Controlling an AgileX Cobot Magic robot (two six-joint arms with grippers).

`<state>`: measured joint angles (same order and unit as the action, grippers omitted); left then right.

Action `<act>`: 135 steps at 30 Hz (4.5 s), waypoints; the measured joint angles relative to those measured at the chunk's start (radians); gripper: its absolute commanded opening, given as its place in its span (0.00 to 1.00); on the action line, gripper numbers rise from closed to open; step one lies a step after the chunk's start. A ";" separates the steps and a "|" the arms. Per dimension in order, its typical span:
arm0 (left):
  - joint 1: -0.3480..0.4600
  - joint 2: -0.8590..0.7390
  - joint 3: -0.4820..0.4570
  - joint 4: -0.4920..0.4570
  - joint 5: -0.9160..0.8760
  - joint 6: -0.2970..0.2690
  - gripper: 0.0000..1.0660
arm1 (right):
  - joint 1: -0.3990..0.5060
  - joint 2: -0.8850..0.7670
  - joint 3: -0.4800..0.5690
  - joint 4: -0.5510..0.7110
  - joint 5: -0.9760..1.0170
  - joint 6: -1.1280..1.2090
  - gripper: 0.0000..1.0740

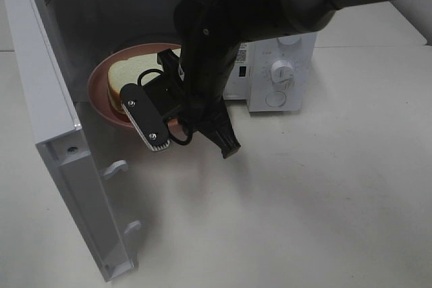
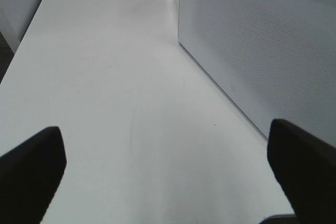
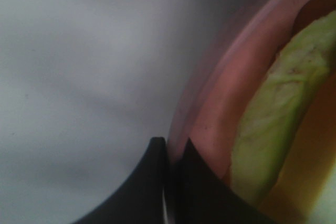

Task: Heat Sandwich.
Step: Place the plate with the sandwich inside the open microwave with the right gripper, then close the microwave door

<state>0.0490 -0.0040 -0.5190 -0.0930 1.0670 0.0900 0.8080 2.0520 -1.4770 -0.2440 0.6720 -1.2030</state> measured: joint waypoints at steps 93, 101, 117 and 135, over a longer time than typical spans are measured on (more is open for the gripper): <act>0.000 0.000 0.000 0.082 0.000 0.000 0.94 | -0.098 0.370 -0.629 -0.020 0.063 0.162 0.45; 0.000 0.000 0.000 0.082 0.000 0.000 0.94 | -0.098 0.369 -0.633 -0.020 0.055 0.217 0.64; 0.000 0.000 0.000 0.082 0.000 0.000 0.94 | -0.098 0.366 -0.633 -0.025 0.052 0.343 0.71; 0.000 0.000 0.000 0.082 0.000 0.000 0.94 | -0.098 0.234 -0.368 -0.072 -0.149 0.379 0.71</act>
<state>0.0490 -0.0040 -0.5190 -0.0110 1.0670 0.0900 0.7100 2.2860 -1.8450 -0.3160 0.5230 -0.8240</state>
